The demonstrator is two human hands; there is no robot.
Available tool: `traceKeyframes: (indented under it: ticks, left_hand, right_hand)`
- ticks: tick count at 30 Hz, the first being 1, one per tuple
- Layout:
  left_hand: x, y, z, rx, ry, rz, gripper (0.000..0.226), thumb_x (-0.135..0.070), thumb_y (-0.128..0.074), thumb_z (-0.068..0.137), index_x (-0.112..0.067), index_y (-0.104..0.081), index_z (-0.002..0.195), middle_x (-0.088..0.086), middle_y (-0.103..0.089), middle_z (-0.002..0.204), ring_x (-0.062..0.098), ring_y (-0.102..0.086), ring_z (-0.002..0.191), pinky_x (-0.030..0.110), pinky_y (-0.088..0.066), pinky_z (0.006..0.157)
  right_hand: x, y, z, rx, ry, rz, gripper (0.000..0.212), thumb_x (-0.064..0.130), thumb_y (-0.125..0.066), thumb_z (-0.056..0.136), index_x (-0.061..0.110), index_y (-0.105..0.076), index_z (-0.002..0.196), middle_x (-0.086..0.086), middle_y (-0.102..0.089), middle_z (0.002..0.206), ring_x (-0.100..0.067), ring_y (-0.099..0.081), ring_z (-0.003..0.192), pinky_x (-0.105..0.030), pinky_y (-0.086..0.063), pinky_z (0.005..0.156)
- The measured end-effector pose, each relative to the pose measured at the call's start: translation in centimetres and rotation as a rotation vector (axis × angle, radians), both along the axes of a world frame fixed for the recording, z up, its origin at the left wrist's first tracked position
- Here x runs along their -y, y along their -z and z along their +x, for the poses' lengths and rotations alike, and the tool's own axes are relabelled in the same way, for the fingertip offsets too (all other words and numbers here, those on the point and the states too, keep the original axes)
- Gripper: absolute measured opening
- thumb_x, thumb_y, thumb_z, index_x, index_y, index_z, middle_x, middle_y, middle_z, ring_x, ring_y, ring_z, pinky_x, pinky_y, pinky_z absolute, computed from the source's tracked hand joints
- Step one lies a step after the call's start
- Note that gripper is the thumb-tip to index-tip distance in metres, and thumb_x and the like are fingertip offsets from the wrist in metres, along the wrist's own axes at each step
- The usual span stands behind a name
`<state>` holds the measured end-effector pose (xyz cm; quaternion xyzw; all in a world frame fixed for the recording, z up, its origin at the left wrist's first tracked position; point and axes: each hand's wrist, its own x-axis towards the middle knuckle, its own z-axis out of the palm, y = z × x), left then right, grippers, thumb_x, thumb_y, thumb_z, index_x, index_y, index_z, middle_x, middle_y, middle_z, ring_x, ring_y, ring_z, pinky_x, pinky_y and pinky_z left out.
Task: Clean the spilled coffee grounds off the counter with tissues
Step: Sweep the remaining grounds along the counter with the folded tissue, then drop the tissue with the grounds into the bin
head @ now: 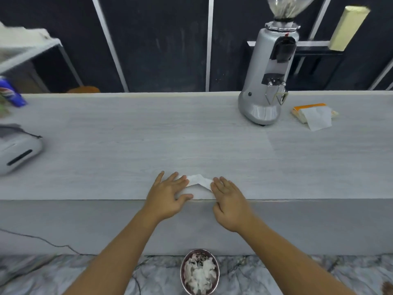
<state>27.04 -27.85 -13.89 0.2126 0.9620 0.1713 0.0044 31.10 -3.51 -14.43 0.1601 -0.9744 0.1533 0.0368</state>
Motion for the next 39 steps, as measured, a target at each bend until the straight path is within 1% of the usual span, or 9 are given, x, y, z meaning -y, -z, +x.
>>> traceKeyframes:
  ticks: [4, 10, 17, 20, 23, 29, 32, 36, 39]
  left_hand:
    - [-0.2, 0.8, 2.1, -0.078, -0.019, 0.005, 0.074, -0.075, -0.029, 0.088, -0.026, -0.059, 0.135, -0.009, -0.053, 0.145, 0.012, -0.039, 0.143, 0.046, -0.013, 0.123]
    - [-0.2, 1.7, 3.4, -0.286, -0.026, 0.055, 0.026, -0.014, -0.066, 0.086, -0.018, -0.075, 0.11, -0.001, -0.073, 0.119, 0.024, -0.065, 0.118, 0.053, -0.035, 0.112]
    - [0.1, 2.1, 5.2, -0.397, -0.023, 0.048, 0.03, -0.003, -0.066, 0.079, -0.021, -0.078, 0.099, -0.002, -0.075, 0.112, 0.021, -0.069, 0.111, 0.052, -0.044, 0.106]
    - [0.3, 2.5, 6.4, -0.385, -0.024, 0.022, 0.034, 0.003, -0.078, 0.072, -0.022, -0.079, 0.095, -0.002, -0.076, 0.11, 0.022, -0.067, 0.114, 0.05, -0.043, 0.108]
    - [0.4, 3.7, 8.7, -0.354, -0.017, 0.041, 0.03, -0.002, -0.075, 0.076, -0.025, -0.08, 0.093, -0.005, -0.077, 0.106, 0.024, -0.064, 0.119, 0.044, -0.039, 0.109]
    - [0.0, 7.1, 12.4, -0.103, -0.132, 0.151, 0.025, -0.012, -0.065, 0.082, -0.025, -0.079, 0.097, -0.007, -0.078, 0.1, 0.023, -0.071, 0.106, 0.051, -0.053, 0.096]
    - [-0.2, 9.5, 13.7, 0.102, -0.202, 0.254, 0.025, -0.012, -0.066, 0.086, -0.028, -0.078, 0.101, -0.011, -0.077, 0.094, 0.012, -0.072, 0.086, 0.031, -0.059, 0.074]
    - [-0.8, 15.3, 14.9, 0.311, -0.325, 0.389, 0.023, -0.013, -0.071, 0.088, -0.029, -0.078, 0.103, -0.018, -0.073, 0.097, -0.002, -0.065, 0.087, 0.018, -0.052, 0.079]
    - [-1.4, 22.1, 14.8, 0.445, -0.419, 0.413, 0.018, -0.015, -0.073, 0.087, -0.026, -0.079, 0.1, -0.018, -0.066, 0.086, -0.002, -0.062, 0.081, 0.013, -0.047, 0.072]
  right_hand:
    - [0.0, 0.7, 1.1, -0.051, -0.088, -0.029, 0.059, 0.005, -0.056, 0.072, 0.0, -0.056, 0.131, -0.019, -0.054, 0.139, -0.039, -0.049, 0.13, -0.051, -0.037, 0.11]
    - [-0.2, 1.7, 1.0, -0.154, -0.177, -0.041, 0.056, -0.015, -0.064, 0.06, -0.002, -0.066, 0.114, -0.019, -0.067, 0.121, -0.042, -0.062, 0.112, -0.052, -0.051, 0.094]
    - [-1.5, 2.9, 2.0, -0.249, -0.246, -0.019, 0.056, -0.017, -0.07, 0.055, 0.001, -0.07, 0.109, -0.016, -0.067, 0.123, -0.039, -0.062, 0.115, -0.052, -0.051, 0.095]
    - [-2.0, 3.5, 3.1, -0.298, -0.219, -0.02, 0.058, -0.019, -0.072, 0.056, 0.001, -0.07, 0.111, -0.016, -0.065, 0.127, -0.039, -0.059, 0.119, -0.053, -0.042, 0.103]
    - [-2.3, 4.5, 4.6, -0.351, -0.212, -0.041, 0.054, -0.019, -0.061, 0.062, 0.0, -0.069, 0.112, -0.016, -0.064, 0.127, -0.039, -0.056, 0.123, -0.051, -0.034, 0.107]
    - [-2.7, 7.0, 7.4, -0.171, -0.237, -0.148, 0.046, -0.012, -0.058, 0.064, 0.001, -0.073, 0.106, -0.013, -0.073, 0.109, -0.032, -0.07, 0.101, -0.046, -0.054, 0.089]
    - [-3.0, 9.4, 8.6, 0.046, -0.133, -0.245, 0.045, -0.005, -0.056, 0.069, 0.008, -0.073, 0.108, -0.008, -0.075, 0.1, -0.029, -0.072, 0.086, -0.039, -0.061, 0.073]
    - [-3.2, 16.0, 10.2, 0.26, 0.024, -0.366, 0.037, -0.001, -0.057, 0.081, 0.015, -0.074, 0.109, 0.0, -0.076, 0.092, -0.021, -0.069, 0.082, -0.028, -0.055, 0.076]
    - [-2.9, 22.9, 10.6, 0.417, 0.204, -0.444, 0.03, 0.004, -0.065, 0.085, 0.021, -0.075, 0.107, 0.005, -0.074, 0.088, -0.016, -0.066, 0.08, -0.032, -0.055, 0.077]
